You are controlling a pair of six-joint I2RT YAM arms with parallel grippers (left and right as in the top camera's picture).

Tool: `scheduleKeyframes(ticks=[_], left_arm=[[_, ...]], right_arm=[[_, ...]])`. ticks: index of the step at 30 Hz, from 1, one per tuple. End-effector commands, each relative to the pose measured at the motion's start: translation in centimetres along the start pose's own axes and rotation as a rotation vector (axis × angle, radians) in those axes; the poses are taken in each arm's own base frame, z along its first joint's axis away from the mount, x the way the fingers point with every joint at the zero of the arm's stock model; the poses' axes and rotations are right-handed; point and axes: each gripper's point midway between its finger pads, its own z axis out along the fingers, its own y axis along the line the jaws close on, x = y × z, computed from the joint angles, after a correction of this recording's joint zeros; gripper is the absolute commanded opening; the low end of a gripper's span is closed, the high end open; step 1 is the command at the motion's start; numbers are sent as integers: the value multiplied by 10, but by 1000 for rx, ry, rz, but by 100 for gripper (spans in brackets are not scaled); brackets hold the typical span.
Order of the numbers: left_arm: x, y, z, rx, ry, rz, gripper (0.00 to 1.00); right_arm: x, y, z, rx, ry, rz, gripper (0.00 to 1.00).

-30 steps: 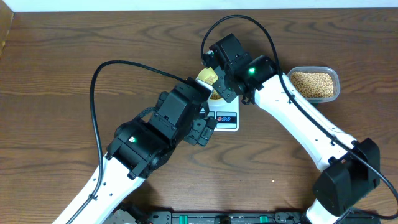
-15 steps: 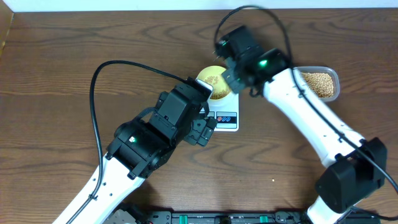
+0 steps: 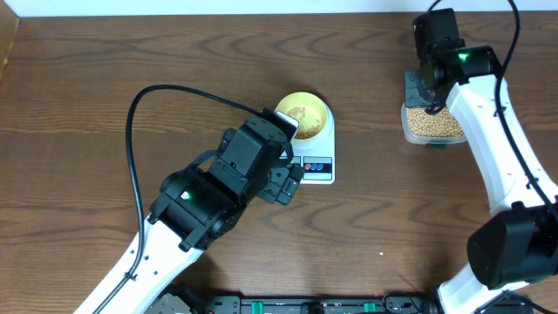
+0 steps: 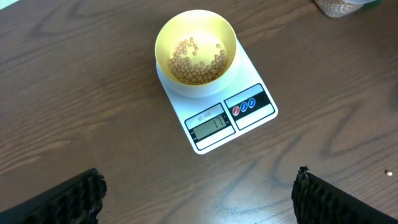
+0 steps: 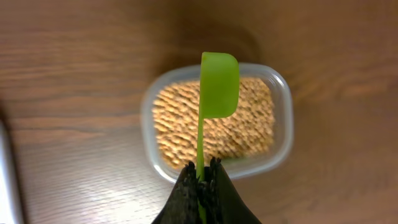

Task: Scoop item into bowl and weigh 50g on scale
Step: 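Return the scoop to the tub and scoop more soybeans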

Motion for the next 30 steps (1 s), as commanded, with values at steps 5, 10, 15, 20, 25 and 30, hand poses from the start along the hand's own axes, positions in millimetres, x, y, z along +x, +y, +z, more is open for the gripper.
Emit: scheduleKeyframes(ticks=[5,10,15,20,25,30], left_arm=[[-2,3,-3,-11,-8,-13,98],[-2,3,-3,-11,-8,-13,98],[-2,3,-3,-11,-8,-13,98],[-2,3,-3,-11,-8,-13,98],[-2,3,-3,-11,-8,-13,98],[-2,3,-3,-11,-8,-13,98]], right_arm=[[17,-34,47,177,137,78,1],[24,-37,74,194,189,84,1],[33,-34,91,174,243,86,1],[41,-19,92,24,295,112,1],[53,-9,84,-222,367,110,1],[58,-4,74,-484,402,155,1]])
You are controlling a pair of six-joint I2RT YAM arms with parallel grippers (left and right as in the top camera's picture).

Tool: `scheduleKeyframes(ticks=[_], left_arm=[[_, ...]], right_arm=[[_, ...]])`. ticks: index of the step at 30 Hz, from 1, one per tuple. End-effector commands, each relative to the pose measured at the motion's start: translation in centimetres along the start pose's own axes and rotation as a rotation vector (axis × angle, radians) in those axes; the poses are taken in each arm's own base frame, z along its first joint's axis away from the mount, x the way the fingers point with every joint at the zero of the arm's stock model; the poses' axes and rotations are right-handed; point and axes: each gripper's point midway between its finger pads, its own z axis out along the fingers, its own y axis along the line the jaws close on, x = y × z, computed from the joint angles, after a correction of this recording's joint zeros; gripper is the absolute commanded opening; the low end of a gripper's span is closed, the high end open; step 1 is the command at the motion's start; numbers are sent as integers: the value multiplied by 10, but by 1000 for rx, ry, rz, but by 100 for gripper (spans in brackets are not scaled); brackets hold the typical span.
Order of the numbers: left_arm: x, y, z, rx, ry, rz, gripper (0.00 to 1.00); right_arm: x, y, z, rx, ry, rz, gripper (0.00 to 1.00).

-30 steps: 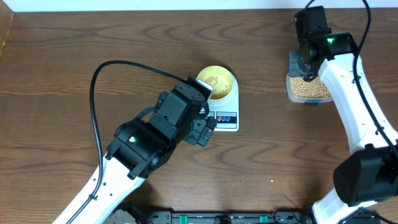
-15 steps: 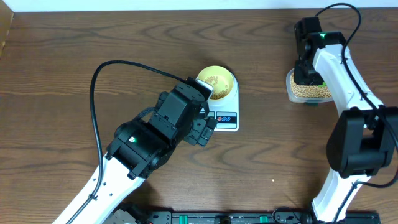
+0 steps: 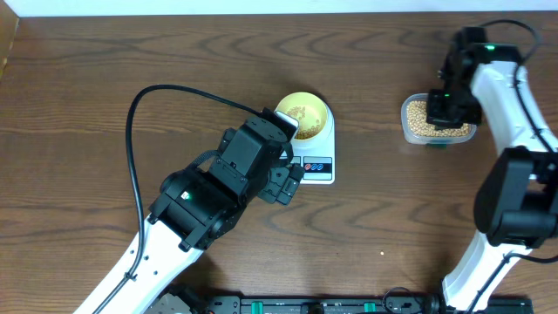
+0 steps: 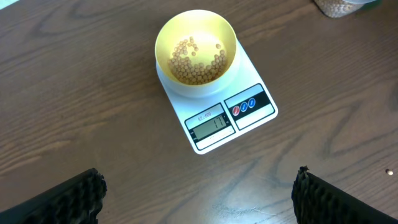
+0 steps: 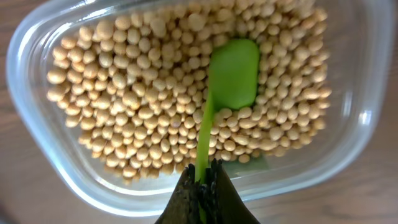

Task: Scoop item into bowl and weigh 50g on scale
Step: 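Return the scoop to the tub and scoop more soybeans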

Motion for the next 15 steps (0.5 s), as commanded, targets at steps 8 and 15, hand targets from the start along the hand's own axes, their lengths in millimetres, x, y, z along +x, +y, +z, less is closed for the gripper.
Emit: scheduleKeyframes(ticks=[8,15], left_arm=[[-2,3,-3,-11,-9,-12,98],[-2,3,-3,-11,-9,-13,98]], right_arm=[[2,6,-27,-551,4,40,1],[-4,-10,-42,-746,-52,72,1]])
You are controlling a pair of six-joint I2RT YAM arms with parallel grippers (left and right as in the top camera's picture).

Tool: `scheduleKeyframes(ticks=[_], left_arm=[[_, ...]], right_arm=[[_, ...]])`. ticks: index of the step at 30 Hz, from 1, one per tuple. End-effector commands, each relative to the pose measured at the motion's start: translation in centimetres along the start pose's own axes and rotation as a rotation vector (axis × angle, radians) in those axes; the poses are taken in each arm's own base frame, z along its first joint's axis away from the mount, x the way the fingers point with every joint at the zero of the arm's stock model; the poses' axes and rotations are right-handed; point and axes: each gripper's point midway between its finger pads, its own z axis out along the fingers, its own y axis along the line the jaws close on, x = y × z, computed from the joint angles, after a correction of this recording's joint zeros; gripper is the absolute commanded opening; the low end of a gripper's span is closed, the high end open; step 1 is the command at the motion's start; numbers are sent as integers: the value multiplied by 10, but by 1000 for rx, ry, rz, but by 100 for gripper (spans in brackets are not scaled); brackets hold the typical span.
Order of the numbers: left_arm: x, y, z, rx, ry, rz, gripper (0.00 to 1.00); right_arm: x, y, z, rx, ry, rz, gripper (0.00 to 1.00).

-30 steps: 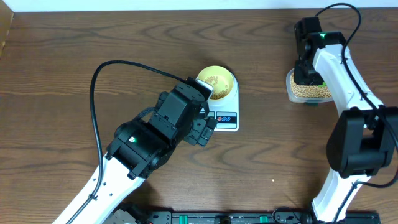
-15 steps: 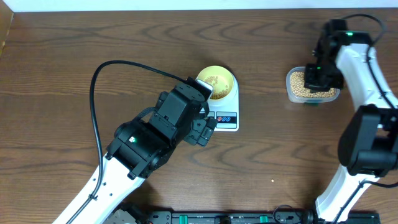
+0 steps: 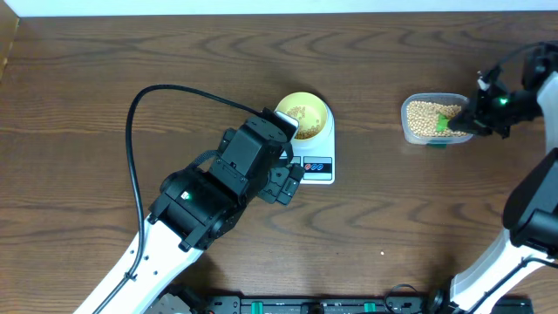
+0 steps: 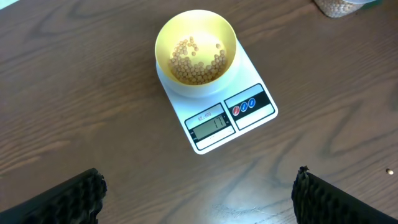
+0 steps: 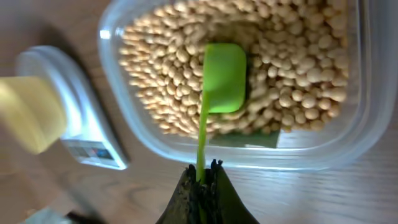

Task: Scoop item into bowl and weigh 50g on scale
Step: 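Return the scoop to the tub and scoop more soybeans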

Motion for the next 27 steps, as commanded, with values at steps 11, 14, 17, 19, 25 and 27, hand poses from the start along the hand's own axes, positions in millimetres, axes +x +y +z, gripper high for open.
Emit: scheduleKeyframes(ticks=[11,14,17,19,25,27], left_arm=[[-2,3,-3,-11,-9,-13,98],[-2,3,-3,-11,-9,-13,98],[-2,3,-3,-11,-9,-13,98],[-2,3,-3,-11,-9,-13,98],[-2,3,-3,-11,-9,-13,98],[-2,3,-3,-11,-9,-13,98]], right_arm=[[-4,-6,-9,-356,-72,16,1],[-1,-12,-12,-401,-91,27,1],[0,-12,-20,-514,-143,30,1],[0,-10,-25,-580,-176,32,1],[1,0,-34,-703,-223,37,1],[2,7,-39,-744,-236,24,1]])
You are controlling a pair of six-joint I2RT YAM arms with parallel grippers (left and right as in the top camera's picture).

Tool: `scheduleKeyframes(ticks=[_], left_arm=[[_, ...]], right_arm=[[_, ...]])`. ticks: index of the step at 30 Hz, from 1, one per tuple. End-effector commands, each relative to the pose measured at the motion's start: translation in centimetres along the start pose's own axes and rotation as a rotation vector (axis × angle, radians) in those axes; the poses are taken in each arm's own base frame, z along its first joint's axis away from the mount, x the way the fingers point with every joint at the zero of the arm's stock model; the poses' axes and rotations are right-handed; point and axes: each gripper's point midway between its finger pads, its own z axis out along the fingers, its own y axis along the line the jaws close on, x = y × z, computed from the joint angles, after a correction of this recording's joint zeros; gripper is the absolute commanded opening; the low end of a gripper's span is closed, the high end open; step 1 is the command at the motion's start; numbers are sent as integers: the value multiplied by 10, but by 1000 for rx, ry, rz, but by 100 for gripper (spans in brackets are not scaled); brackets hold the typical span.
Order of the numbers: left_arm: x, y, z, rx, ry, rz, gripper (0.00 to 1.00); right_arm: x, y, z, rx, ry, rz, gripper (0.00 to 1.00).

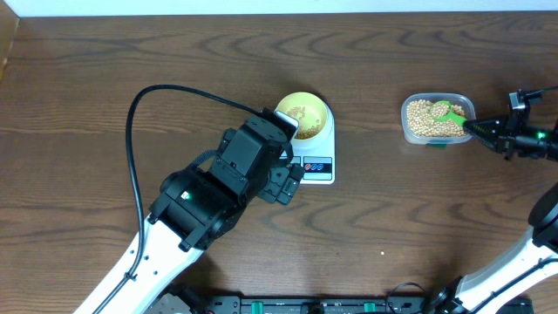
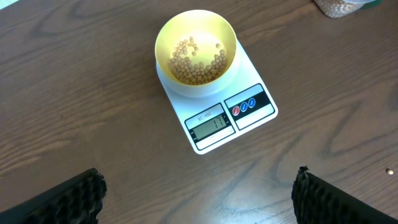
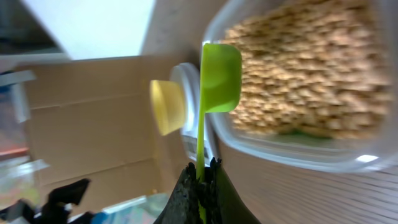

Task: Scoop item into bowl and weigh 50g on scale
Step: 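Return the scoop to the tub and scoop more soybeans, then carry the scoop to the yellow bowl and pour the soybeans in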

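Observation:
A yellow bowl (image 2: pixel 196 52) with a thin layer of soybeans sits on the white scale (image 2: pixel 219 104), whose display reads 11. My left gripper (image 2: pixel 199 199) hangs open above the bare table in front of the scale. My right gripper (image 3: pixel 200 173) is shut on the handle of a green scoop (image 3: pixel 219 76), whose cup (image 1: pixel 450 112) lies low over the clear tub of soybeans (image 1: pixel 436 119) at the far right. The right wrist view is tilted and blurred; beans in the cup cannot be made out.
The left arm (image 1: pixel 209 192) stretches from the near left edge up to the scale, its black cable (image 1: pixel 148 96) arcing above it. The right arm (image 1: pixel 523 139) lies level beside the tub's right side. Brown wood table (image 1: pixel 122 52) all round.
My right wrist has swung out to the right of the tub and tipped level, and the scoop now points leftward over the beans. The left arm, bowl and scale reading are unchanged.
The scoop was first held above the tub by my right gripper. Then its cup lay among the beans, and it stayed there as the wrist shifted right. Now the wrist is level at the tub's right. The scale has read 11 throughout.

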Motion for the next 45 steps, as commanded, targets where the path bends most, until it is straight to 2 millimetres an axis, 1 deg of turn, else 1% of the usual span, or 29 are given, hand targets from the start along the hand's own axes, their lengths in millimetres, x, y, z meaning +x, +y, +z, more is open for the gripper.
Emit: scheduleKeyframes(ticks=[1,6,9,12,22,29,37,42,45], left_arm=[[-2,3,-3,-11,-9,-13,98],[-2,3,-3,-11,-9,-13,98],[-2,3,-3,-11,-9,-13,98],[-2,3,-3,-11,-9,-12,98],[-2,3,-3,-11,-9,-13,98],[-2,3,-3,-11,-9,-13,98],[-2,3,-3,-11,-9,-13,98],[-2,3,-3,-11,-9,-13,98],[-2,3,-3,-11,-9,-12,98]], right_arm=[[-5,29,2,-169,-54,-63,1],[-4,51,12,-261,-52,-77,1],[-3,66,23,-319,-40,-85,1],[2,84,39,-383,-15,-103,1],[45,113,107,-408,193,-187,1],[70,127,140,-426,294,-249,1],[89,136,163,-446,360,-318,1],[101,141,178,-468,396,-399,1],[107,140,188,-458,418,-459,1]])
